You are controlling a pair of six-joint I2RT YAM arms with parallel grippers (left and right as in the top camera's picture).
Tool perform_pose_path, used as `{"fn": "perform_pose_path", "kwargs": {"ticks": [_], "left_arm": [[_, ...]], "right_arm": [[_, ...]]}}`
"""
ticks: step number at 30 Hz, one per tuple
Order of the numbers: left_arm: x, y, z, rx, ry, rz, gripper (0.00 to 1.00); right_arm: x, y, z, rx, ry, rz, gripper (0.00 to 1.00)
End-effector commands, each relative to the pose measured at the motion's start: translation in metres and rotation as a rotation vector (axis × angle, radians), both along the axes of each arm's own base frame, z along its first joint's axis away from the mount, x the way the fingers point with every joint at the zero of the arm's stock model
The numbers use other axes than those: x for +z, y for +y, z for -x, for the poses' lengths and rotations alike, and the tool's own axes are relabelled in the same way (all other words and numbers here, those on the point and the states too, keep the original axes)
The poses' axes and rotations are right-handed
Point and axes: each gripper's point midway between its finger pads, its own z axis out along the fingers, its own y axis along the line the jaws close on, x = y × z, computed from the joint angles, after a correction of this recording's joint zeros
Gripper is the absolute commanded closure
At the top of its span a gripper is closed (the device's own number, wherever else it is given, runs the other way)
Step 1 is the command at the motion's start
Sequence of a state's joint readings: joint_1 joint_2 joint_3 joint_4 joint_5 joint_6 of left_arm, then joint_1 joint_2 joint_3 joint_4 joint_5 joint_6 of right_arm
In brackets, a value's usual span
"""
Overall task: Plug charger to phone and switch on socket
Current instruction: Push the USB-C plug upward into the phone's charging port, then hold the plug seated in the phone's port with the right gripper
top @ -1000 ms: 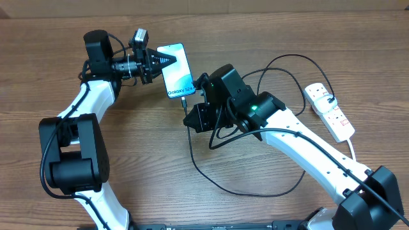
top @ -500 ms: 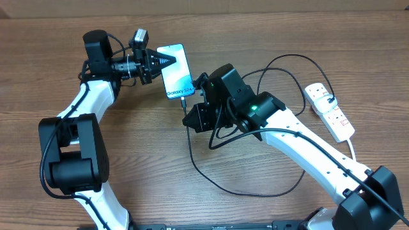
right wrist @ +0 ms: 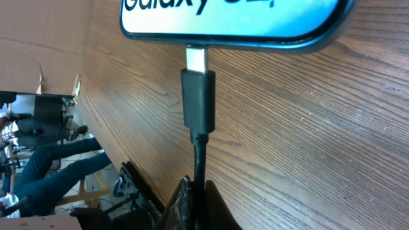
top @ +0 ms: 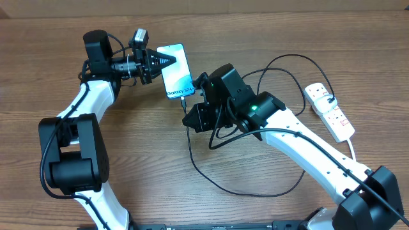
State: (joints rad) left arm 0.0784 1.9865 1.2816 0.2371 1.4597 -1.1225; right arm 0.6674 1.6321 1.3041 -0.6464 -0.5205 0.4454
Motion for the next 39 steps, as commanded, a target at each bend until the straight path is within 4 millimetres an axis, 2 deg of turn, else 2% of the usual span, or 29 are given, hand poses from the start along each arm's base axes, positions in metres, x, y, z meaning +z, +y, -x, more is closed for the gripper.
{"fn": "perform_pose_path", "kwargs": {"ticks": [1,27,39], "left_arm": [[0.0045,-0.0034,0.0000,-0.012,-0.044,-0.004,0.96],[0.0048,-0.0035,0.0007,-0.017,-0.065,-0.006,0.96],[0.0041,-0.0033,-0.0007,-0.016,-0.192,-0.032,0.96]], "right_arm": [[0.0031,0.0024,-0.0037,-0.002,-0.003,-0.014,0.96],[-0.0010,0.0029,-0.0089,-0.013,-0.016,-0.003,0.96],[-0.0035,0.0001,-0.0073,-0.013,-0.004,0.009,0.96]]}}
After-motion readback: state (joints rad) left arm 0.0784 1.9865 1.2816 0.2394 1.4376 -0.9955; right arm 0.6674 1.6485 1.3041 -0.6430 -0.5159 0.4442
